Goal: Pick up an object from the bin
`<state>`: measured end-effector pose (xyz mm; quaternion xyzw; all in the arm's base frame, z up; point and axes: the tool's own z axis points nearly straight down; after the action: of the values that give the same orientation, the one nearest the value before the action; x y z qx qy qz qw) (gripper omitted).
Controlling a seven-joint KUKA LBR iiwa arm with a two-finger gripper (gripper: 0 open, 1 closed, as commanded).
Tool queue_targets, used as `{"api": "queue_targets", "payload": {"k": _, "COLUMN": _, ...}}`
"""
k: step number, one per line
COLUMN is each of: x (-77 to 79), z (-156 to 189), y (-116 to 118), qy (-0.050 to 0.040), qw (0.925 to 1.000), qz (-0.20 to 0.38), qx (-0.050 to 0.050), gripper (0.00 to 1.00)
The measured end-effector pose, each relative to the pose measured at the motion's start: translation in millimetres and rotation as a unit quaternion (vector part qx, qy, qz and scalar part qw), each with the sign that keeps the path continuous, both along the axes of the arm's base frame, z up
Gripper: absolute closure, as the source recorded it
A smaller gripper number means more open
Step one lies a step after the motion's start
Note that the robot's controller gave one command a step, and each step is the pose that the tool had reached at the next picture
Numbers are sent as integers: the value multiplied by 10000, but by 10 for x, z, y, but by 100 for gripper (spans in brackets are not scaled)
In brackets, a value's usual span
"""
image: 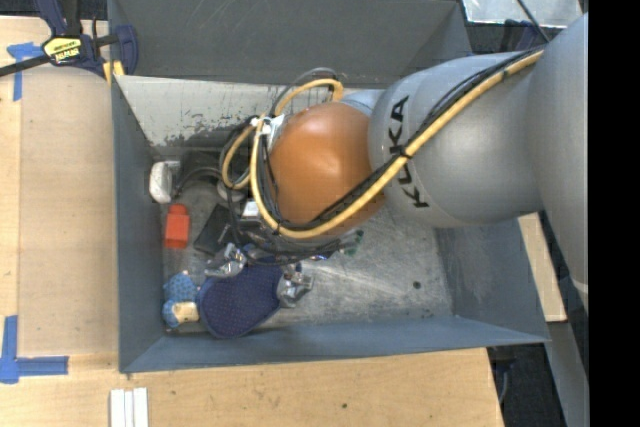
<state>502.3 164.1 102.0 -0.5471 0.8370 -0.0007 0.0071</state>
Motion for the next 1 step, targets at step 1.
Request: {"api": "queue_targets", "payload": {"k": 1, "x": -131, "z": -274, "y": -40, "qy": -61, "qw": 9799, "qz": 1995, "qx": -13, "gripper": 0}}
